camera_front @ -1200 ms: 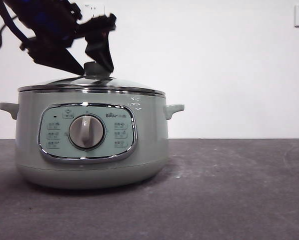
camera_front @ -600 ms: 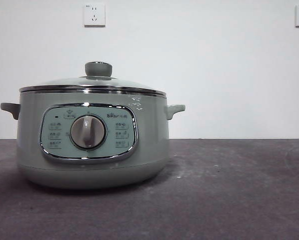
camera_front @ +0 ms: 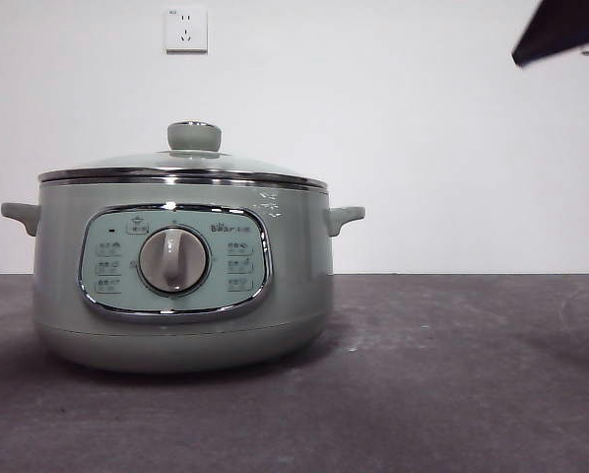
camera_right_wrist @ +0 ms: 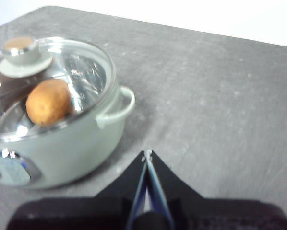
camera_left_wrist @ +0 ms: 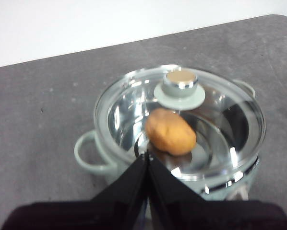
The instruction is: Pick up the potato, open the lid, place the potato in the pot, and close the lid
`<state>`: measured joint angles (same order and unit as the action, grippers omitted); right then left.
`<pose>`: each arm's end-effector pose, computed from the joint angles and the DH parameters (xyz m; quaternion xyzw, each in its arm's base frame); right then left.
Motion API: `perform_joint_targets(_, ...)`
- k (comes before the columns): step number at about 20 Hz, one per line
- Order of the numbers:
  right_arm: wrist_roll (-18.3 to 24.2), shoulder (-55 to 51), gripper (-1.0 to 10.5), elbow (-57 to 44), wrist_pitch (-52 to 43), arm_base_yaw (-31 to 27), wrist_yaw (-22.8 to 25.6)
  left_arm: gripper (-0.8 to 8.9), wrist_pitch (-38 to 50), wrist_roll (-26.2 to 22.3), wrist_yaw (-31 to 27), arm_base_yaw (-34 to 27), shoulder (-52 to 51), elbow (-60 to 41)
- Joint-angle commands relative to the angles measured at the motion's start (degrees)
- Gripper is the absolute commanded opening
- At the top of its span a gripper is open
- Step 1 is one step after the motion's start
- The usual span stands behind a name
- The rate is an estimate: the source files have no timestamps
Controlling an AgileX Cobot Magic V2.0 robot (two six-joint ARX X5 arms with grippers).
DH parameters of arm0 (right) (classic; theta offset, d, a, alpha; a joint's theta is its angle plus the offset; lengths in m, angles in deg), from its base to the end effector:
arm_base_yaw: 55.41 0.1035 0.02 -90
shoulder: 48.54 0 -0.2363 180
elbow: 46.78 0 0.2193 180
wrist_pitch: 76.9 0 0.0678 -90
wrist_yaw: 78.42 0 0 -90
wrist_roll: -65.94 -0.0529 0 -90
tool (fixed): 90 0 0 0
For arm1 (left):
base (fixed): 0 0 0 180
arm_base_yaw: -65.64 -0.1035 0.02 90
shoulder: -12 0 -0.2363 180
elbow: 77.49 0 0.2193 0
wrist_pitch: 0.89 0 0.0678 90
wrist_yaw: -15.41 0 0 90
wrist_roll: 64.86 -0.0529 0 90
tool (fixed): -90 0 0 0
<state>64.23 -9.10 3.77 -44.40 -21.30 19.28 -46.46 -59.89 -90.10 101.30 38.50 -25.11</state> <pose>0.1403 0.0865 0.2520 -0.0519 0.1767 0.2219 0.9575 0.1038 -0.0571 0.2646 0.0317 0.1615 -0.1655 0.9724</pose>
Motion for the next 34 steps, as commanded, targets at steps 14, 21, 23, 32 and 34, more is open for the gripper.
perform_joint_targets(14,-4.42,-0.13,0.0,-1.81,2.08,-0.02,0.17,-0.03,-0.85,-2.45,0.33,0.28,-1.05,-1.97)
perform_joint_targets(21,-4.39,-0.13,0.0,-1.81,2.08,-0.02,0.15,-0.03,6.14,-7.17,7.78,-13.46,-11.8,-9.84)
perform_joint_targets(23,-4.42,-0.13,0.0,-1.81,2.08,-0.02,0.15,-0.03,13.09,-7.15,11.65,-19.63,-16.13,-17.03)
perform_joint_targets(32,-4.42,-0.13,0.0,-1.81,2.08,-0.02,0.15,-0.03,23.85,-6.29,21.7,-32.41,-24.15,-36.3)
perform_joint_targets(34,-4.39,-0.13,0.0,-1.81,2.08,-0.02,0.15,-0.03,21.62,-6.34,21.57,-32.7,-24.2,-36.3)
